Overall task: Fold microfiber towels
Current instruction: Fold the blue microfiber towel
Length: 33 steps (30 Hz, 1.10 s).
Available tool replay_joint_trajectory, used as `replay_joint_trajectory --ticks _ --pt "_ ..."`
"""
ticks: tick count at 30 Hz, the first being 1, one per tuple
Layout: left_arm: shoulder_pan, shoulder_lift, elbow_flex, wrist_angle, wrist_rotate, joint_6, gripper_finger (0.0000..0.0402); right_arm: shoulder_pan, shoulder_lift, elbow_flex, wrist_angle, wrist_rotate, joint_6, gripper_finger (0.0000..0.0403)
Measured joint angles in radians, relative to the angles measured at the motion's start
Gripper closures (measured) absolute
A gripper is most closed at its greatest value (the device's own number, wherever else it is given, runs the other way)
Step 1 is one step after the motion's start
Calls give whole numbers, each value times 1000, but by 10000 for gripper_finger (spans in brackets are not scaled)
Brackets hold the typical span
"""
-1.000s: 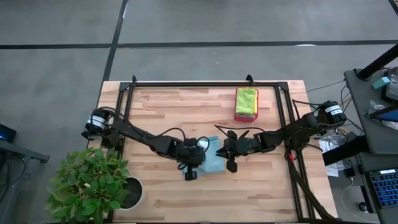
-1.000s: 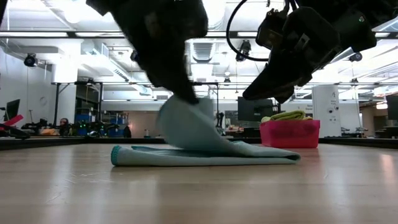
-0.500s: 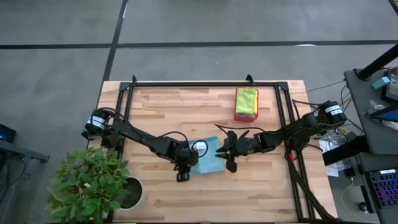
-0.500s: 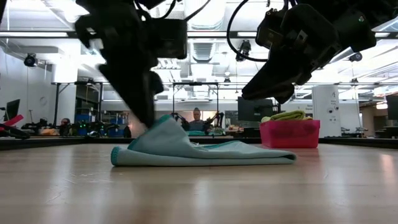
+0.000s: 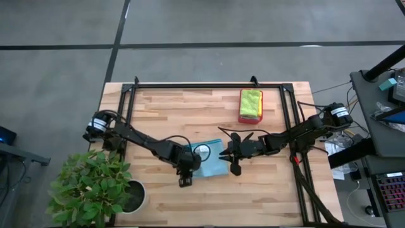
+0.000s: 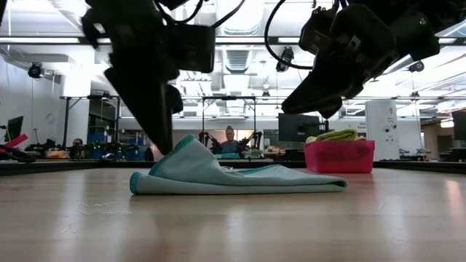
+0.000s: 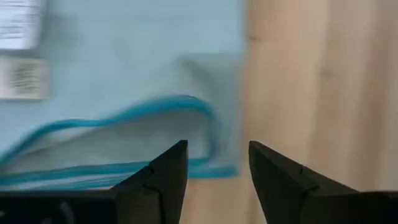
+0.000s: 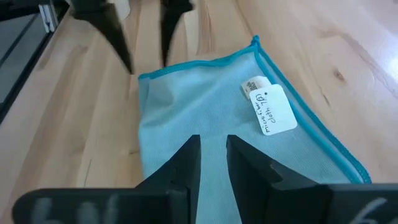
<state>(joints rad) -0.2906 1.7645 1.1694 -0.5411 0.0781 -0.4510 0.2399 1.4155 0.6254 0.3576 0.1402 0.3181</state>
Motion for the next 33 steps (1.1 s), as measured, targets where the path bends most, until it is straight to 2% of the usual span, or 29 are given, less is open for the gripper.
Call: replay_joint_trajectory --ticks 3,11,13,17,18,25,33 --pt "1 0 -9 3 -57 -46 247 0 0 0 0 1 -5 335" --pt "-6 0 -72 185 -62 -59 259 0 0 0 0 2 -18 330" --pt "-10 0 -84 172 -64 -60 285 0 0 0 0 2 -18 333" --pt "-19 0 -91 103 -58 -66 376 0 0 0 0 2 -17 339" --pt "-20 0 -91 89 -50 -67 388 0 0 0 0 2 -17 339" --pt "-33 0 -90 37 26 -21 390 0 0 0 0 21 -15 338" --pt "-24 -10 -83 34 22 -86 393 0 0 0 0 21 -15 336"
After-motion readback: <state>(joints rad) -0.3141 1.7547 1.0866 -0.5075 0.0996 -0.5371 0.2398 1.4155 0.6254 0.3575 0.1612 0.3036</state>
